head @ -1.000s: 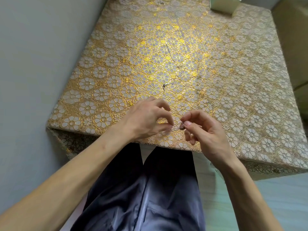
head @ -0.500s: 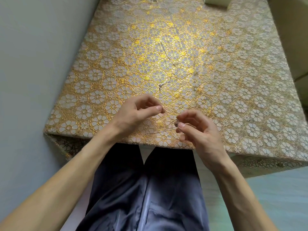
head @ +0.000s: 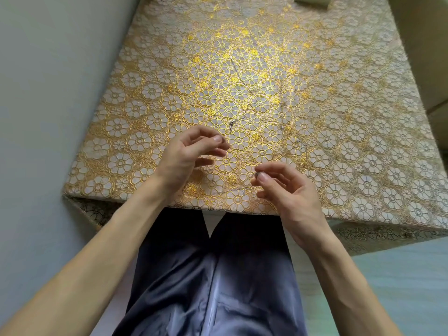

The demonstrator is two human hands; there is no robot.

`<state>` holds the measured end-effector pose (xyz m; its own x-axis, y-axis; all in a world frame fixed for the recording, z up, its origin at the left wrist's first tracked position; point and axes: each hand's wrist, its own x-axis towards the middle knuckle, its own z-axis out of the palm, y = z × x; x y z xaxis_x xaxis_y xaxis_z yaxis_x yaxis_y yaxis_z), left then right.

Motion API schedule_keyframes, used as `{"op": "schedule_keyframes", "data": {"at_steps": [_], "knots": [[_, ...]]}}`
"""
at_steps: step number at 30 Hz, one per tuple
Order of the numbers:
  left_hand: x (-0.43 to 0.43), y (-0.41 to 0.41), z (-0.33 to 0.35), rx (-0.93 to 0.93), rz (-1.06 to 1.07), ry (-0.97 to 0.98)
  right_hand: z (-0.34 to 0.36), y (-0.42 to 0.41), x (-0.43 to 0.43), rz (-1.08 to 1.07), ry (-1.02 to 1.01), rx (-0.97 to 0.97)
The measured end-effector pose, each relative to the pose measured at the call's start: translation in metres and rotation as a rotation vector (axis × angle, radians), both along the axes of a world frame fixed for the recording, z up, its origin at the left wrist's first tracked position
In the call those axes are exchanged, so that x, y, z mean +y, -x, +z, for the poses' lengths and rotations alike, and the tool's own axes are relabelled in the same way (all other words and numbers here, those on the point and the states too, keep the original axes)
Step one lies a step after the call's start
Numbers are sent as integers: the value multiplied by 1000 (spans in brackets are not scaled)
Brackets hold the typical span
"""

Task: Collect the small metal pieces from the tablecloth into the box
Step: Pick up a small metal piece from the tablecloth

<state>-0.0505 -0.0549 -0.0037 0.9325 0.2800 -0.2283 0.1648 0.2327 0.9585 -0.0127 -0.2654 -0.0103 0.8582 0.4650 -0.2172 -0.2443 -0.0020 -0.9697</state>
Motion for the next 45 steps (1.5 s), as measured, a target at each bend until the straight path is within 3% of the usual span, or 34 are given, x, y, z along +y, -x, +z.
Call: {"op": "schedule_keyframes", "data": {"at_steps": [5, 7, 11, 15, 20, 27, 34, 38, 41, 45], "knots": [[7, 2, 2, -9, 28, 86, 1, -2, -2, -9, 19, 24], [11, 5, 2, 2, 29, 29, 1, -3, -2, -25, 37, 20], [24, 8, -1, 32, 33, -266, 2, -6, -1, -57, 36, -23], [39, 12, -4, 76, -10, -699, 6, -8, -1, -69, 51, -57], [43, 20, -5, 36, -13, -895, 10, -8, 2, -80, -2, -53], [50, 30, -8, 86, 60, -766, 7, -8, 4, -69, 72, -59], [52, 39, -14, 91, 25, -1076, 11, -7, 10, -59, 78, -86], [31, 34, -5, 18, 4, -1136, 19, -7, 12, -2, 94, -113], [7, 26, 6, -55, -31, -1008, 24, -7, 11, 38, 93, -118], [-17, 17, 17, -3, -273, -764, 26, -8, 10, 66, 96, -120]]}}
